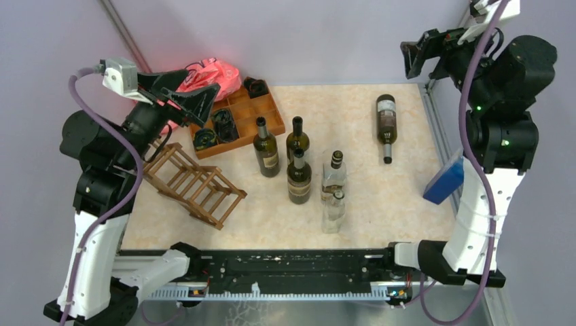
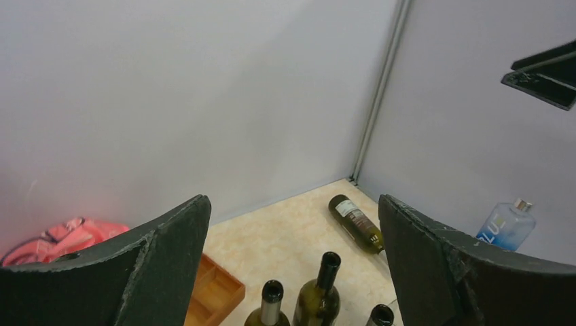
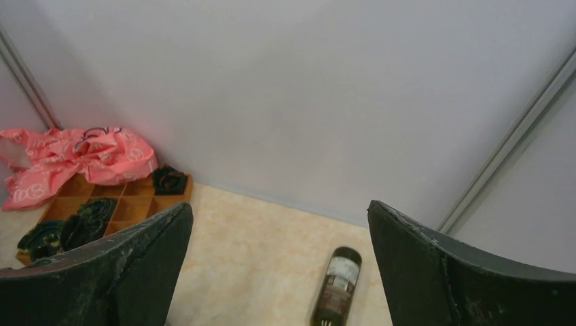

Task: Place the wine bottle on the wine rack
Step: Adjust the wine rack at the center of the board.

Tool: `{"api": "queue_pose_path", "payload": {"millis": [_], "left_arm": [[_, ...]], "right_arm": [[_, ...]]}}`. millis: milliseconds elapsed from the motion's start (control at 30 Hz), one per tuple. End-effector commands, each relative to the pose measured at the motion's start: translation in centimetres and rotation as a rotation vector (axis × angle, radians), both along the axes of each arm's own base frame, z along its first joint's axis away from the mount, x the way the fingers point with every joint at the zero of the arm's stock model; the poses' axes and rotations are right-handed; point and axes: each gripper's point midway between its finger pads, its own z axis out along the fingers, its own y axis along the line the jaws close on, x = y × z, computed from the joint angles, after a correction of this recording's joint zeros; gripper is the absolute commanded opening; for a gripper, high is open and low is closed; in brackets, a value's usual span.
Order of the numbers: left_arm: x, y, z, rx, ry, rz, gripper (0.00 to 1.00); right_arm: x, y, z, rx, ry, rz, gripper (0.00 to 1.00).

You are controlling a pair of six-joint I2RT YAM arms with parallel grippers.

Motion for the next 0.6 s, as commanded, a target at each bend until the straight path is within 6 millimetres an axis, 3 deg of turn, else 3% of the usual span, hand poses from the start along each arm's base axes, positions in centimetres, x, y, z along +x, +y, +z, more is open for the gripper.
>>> {"api": "queue_pose_path", "payload": {"millis": [0,133,267,567], "left_arm": [[1.0,2.0,-2.3,-0.075,0.116,0.075,0.99],[1.7,3.6,-4.4,-0.121,0.189,0.137,0.99],[2.1,4.7,-6.6,-0.159,0.247,0.175,0.99],[2.6,4.7,-11.0,-0.257,0.33,0.146,0.99]], "right_arm": [[1.5,-0.9,-2.7,0.075,0.11,-0.053,0.99],[2.6,-0.6,-5.5,0.097,0.188,-0.031,0.99],[2.7,1.5,-8.2,0.062,0.217,0.097,0.99],[2.0,5.7,-16.4,-0.1,0.336,0.372,0.99]]}}
